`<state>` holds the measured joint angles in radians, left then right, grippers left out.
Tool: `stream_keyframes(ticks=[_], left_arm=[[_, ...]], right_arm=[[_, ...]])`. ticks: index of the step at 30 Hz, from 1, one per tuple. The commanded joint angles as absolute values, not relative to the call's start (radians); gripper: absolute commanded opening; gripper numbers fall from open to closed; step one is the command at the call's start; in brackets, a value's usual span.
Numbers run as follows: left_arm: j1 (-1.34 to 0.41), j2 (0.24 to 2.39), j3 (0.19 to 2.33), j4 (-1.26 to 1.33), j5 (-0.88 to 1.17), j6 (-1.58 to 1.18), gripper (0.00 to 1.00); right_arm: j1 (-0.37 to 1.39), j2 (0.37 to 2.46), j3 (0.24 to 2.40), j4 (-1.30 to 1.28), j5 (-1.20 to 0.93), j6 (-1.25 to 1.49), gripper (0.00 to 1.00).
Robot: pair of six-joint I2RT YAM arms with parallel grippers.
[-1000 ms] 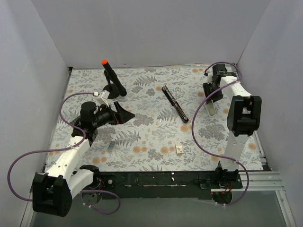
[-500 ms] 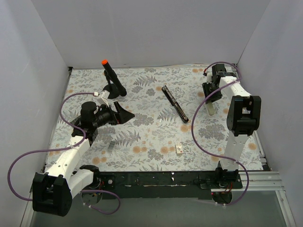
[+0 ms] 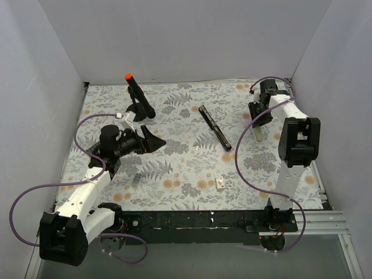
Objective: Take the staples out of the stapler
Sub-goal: Pick up the stapler from the center of the board, then unload the staple at the center of the board.
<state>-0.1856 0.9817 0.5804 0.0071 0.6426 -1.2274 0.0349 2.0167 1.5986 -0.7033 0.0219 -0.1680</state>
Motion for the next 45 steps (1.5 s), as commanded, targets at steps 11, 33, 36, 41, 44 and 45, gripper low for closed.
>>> stream_keyframes(ticks=[11, 33, 36, 41, 44, 45], left_arm=[[-0.206, 0.946, 0.583, 0.006, 0.615, -1.216, 0.89], [-0.206, 1.215, 0.879, -0.198, 0.701, -1.407, 0.74], [-0.206, 1.227, 0.87, -0.175, 0.707, -1.423, 0.74], [-0.206, 1.241, 0.854, -0.065, 0.802, -1.485, 0.78], [-0.206, 1.22, 0.831, 0.027, 0.834, -1.534, 0.81], [-0.206, 1.215, 0.825, 0.043, 0.838, -1.549, 0.81]], right_arm=[[0.035, 1.99, 1.612, -0.713, -0.027, -0.163, 0.11], [0.617, 1.554, 1.655, -0.664, 0.059, -0.077, 0.01], [0.649, 1.459, 1.537, -0.517, -0.062, -0.063, 0.01], [0.693, 1.33, 1.31, -0.171, -0.25, -0.014, 0.01], [0.758, 1.258, 1.188, -0.011, -0.25, -0.034, 0.01], [0.77, 1.235, 1.151, 0.05, -0.238, -0.034, 0.01]])
